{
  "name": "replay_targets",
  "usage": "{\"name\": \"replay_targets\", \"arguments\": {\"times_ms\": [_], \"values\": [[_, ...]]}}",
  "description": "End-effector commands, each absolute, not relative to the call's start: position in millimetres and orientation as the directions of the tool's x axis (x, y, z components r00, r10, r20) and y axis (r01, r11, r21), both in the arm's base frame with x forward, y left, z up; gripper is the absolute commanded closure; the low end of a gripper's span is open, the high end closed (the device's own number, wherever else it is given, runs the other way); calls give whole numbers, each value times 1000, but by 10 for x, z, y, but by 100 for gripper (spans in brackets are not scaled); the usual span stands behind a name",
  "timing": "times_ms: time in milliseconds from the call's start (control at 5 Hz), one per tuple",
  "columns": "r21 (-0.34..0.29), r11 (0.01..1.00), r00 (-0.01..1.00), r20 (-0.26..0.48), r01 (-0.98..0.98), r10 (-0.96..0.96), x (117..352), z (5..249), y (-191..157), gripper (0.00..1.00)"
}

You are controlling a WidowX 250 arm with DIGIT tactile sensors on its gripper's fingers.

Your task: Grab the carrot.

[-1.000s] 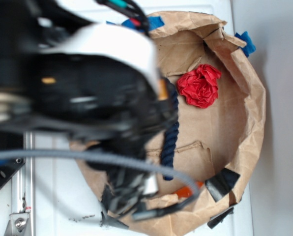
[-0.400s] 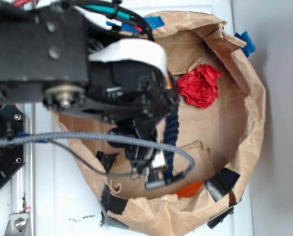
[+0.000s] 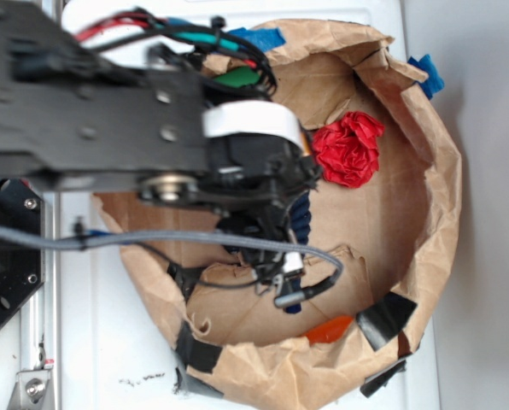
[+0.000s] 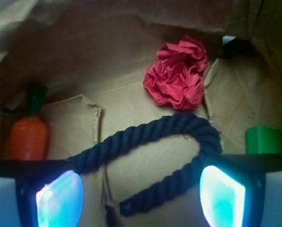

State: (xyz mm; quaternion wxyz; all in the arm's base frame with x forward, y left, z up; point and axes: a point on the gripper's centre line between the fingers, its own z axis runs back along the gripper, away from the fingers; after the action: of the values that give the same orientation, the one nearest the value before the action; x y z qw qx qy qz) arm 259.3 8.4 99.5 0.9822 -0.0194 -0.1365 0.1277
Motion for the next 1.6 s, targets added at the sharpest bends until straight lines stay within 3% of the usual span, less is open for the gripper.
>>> {"name": "replay_targets", "arguments": {"times_ms": [0, 200, 400, 600, 800, 1000, 1200, 1400], "values": [[-104, 970, 934, 265, -218, 238, 2750, 866, -97, 0], [-119, 973, 938, 266, -198, 223, 2795, 810, -257, 0], [-174, 966, 936, 262, -193, 234, 2862, 814, -385, 0], [-191, 966, 923, 307, -177, 230, 2933, 765, -506, 0], [-254, 955, 917, 322, -155, 234, 2995, 817, -578, 0], [-310, 943, 926, 306, -123, 222, 3153, 791, -505, 0], [-328, 938, 933, 292, -109, 211, 3213, 716, -387, 0], [-342, 934, 940, 276, -100, 202, 3177, 634, -484, 0]]}}
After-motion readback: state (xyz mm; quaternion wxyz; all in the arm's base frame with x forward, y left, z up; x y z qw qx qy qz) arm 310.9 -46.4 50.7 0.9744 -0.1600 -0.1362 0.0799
